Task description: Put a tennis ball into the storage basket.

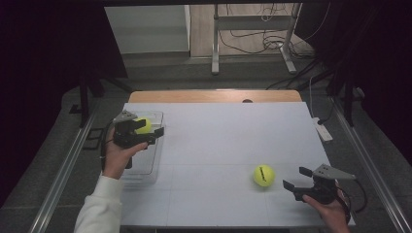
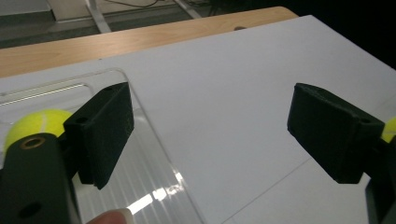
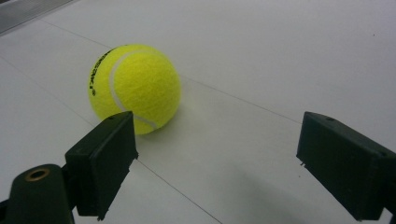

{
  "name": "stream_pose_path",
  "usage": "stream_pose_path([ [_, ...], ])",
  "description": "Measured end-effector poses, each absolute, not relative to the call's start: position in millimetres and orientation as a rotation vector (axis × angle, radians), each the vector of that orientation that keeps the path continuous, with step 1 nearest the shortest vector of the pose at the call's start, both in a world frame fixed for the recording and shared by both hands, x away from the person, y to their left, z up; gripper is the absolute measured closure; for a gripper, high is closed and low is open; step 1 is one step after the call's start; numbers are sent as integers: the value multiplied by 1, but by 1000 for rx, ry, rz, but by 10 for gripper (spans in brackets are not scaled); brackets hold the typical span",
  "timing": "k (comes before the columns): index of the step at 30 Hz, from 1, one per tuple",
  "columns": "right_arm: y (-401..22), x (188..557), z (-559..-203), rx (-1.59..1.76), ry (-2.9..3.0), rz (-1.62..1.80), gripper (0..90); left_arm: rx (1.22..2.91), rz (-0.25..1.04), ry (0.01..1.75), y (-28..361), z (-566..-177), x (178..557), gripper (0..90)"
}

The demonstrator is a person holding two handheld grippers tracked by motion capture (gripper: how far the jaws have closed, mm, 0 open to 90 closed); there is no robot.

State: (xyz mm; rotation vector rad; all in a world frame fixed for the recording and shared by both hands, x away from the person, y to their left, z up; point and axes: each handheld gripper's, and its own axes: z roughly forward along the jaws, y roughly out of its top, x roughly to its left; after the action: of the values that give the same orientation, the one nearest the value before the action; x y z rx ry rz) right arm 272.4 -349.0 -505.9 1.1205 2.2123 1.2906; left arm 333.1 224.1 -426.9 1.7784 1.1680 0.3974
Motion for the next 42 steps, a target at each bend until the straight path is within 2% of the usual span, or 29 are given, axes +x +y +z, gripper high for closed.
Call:
stream_pose_path([
  [12,-350,272,-505,1118,2205,1293,122,1786,331,1081,199,-430,322,155],
  [42,-351,273,-505,1115,2209,1307,122,1856,297,1007,162,-434,317,155],
])
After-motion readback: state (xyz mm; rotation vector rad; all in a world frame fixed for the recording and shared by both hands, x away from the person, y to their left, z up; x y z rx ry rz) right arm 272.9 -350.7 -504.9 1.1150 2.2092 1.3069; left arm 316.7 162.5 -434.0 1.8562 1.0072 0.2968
